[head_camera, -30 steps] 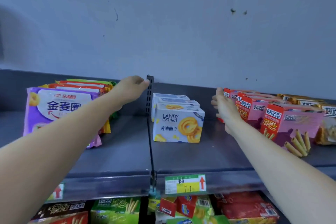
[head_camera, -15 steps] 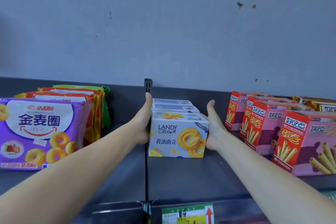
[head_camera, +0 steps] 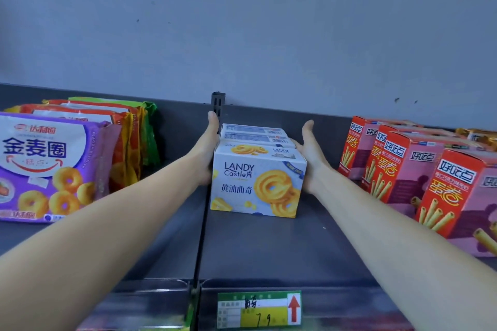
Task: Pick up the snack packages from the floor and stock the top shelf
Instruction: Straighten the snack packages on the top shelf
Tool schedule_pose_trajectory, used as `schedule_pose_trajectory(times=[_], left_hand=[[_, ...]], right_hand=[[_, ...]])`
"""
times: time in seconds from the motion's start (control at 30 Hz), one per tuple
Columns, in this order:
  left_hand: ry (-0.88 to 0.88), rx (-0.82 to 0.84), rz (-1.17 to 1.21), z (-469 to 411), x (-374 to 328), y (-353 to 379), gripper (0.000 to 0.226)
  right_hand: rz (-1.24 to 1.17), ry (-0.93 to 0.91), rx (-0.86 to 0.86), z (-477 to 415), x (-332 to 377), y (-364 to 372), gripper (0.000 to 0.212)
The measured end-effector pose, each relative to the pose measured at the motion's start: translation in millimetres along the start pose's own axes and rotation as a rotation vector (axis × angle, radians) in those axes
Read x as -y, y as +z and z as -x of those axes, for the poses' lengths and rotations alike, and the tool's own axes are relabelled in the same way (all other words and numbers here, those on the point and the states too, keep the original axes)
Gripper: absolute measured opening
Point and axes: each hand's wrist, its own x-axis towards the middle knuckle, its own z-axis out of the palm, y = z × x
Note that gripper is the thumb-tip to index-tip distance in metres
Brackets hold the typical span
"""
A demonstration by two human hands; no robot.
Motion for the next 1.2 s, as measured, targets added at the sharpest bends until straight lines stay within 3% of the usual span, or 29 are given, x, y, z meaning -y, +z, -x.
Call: schedule_pose_trajectory(times=[0.23,0.43,0.5,0.8,1.07,1.2], left_hand=[[0.025,-0.083,-0.026,-1,3,1,0.085],[0.079,-0.313,-0.105,23,-10,-3,0.11],[0.134,-0.381,-0.151,36,-13,4,0.104],[0.259,-0.599,-0.461,101,-12,40,0.084],[0.494,-0.606,-0.689,135,-14,89,0.04],[0.533,-0.537,-0.724,141,-10,115,0.043]], right_hand=[[0.018,-0.013,0.05,3,-2,-3,0.082],[0.216,-0.097,-0.083,15,6,-13,0.086],[0.284,-0.131,-0.127,21,9,-16,0.093],[0.529,-0.225,-0.19,67,21,-33,0.074],[0.571,-0.446,-0.251,122,50,-48,0.068],[0.491,-0.577,-0.378,156,68,-68,0.072]])
